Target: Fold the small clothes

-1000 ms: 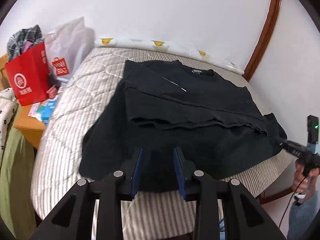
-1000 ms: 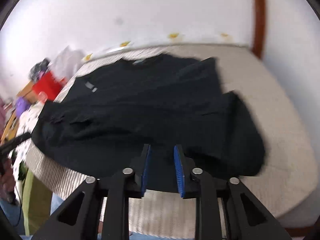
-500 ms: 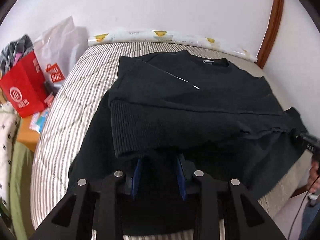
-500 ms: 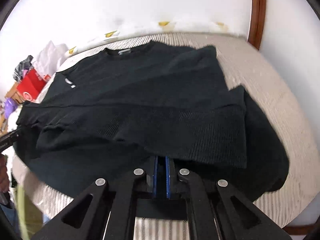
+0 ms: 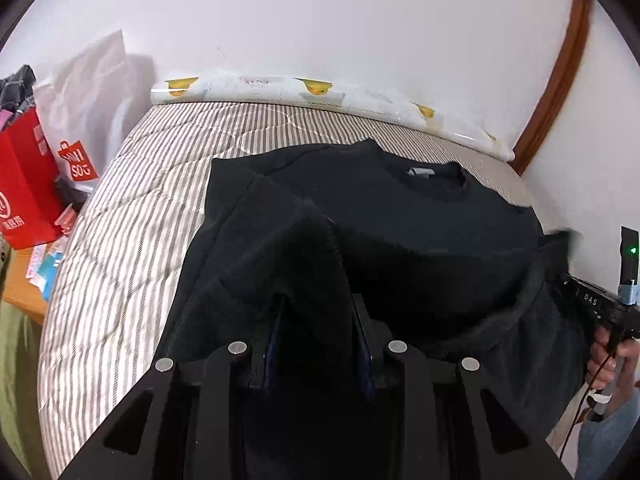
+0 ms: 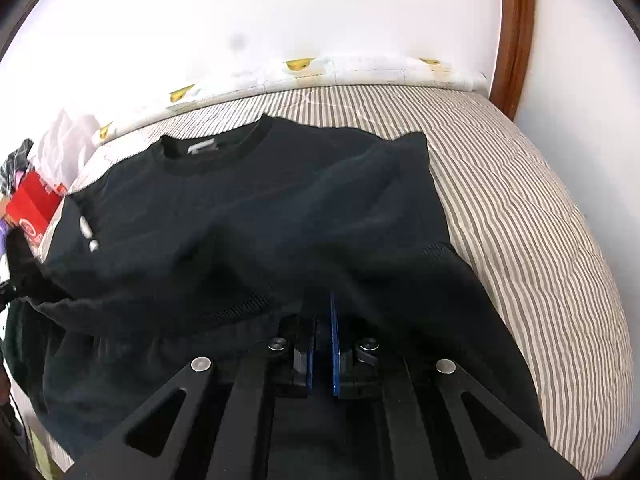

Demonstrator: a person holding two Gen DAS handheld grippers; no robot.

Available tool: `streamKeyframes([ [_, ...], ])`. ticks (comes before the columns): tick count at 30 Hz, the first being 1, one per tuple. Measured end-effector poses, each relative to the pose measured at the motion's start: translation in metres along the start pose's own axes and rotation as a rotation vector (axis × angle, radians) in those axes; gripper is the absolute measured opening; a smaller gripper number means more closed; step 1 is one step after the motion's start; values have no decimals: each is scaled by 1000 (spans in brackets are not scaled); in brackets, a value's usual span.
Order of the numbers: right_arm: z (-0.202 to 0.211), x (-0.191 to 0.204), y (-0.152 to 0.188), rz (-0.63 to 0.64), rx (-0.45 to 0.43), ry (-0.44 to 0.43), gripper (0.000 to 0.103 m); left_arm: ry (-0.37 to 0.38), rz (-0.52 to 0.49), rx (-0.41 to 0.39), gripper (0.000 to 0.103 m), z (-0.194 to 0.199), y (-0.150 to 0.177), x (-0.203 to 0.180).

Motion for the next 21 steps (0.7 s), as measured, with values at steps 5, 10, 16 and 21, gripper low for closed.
streamKeyframes([
  [5, -12, -7, -28, -35, -5, 33, 5, 55, 48, -3, 30, 1, -12, 6],
  [10, 5, -20, -33, -12, -56, 59, 26, 17, 50, -71, 57, 23, -20, 26],
  [16, 4, -36, -15, 17, -18, 33, 42, 54, 21, -31, 60, 19, -16, 40],
  [21, -8, -37, -11, 20, 7, 3, 43, 12, -91, 7, 59, -2, -15, 34],
])
Point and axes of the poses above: each gripper's, at about its wrist camera, not at the fingertips, and z roughly against the way its jaws point, x to its left, y to its underside, the point moved 8 cm from there along -z, roughly the way its jaws point, and after that the axes turned 3 degrees about -z, right-handed, at the moved point
